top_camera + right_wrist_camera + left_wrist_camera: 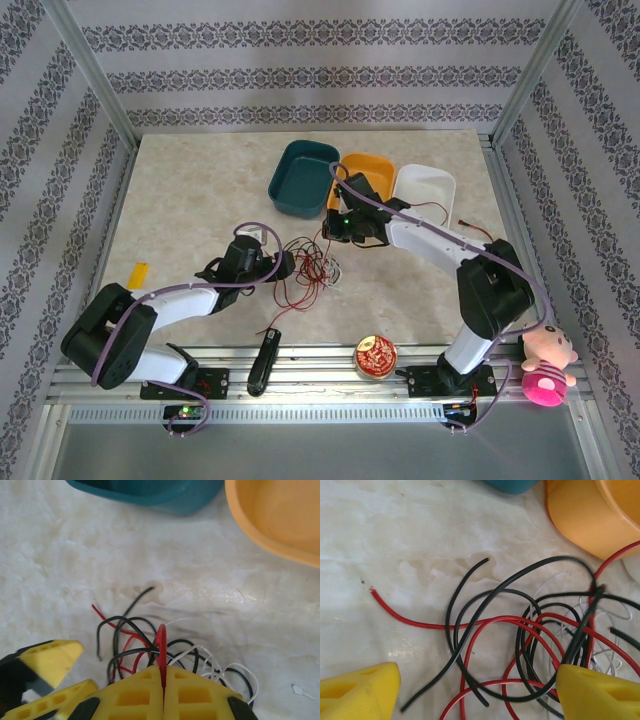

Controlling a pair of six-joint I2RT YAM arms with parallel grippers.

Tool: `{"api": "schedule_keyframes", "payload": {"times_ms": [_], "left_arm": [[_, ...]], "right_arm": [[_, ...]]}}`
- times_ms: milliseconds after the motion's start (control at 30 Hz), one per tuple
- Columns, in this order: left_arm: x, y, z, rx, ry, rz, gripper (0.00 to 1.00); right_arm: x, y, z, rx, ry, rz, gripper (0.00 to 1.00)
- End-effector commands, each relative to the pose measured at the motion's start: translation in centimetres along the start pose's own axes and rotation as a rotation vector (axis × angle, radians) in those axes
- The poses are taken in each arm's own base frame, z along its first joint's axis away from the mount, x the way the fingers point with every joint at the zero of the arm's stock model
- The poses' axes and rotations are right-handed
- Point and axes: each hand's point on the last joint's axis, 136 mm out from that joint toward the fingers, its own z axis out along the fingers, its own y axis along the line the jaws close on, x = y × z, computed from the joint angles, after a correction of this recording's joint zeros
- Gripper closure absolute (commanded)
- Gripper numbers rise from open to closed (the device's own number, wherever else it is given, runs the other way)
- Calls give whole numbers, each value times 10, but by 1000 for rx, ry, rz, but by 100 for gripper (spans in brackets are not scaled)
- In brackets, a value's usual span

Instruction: Untangle the cables

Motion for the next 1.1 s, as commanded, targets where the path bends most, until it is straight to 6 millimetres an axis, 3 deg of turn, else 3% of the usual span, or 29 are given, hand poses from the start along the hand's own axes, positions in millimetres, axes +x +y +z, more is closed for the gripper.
{"api": "schedule_keyframes", "payload": {"times_ms": [0, 467, 833, 1067], "left_arm": [[-11, -19, 4, 63, -24, 34, 22], [-1, -27, 18, 112, 34, 46, 40], [-8, -24, -13, 78, -10, 150, 40], [1, -16, -36, 42, 13, 231, 39]], "right_arm": [[-17, 21, -25, -30, -93, -65, 99], [-30, 61, -85, -100, -265, -201, 100], [-34, 83, -144, -149, -426, -280, 100], [-32, 95, -172, -183, -501, -318, 100]]}}
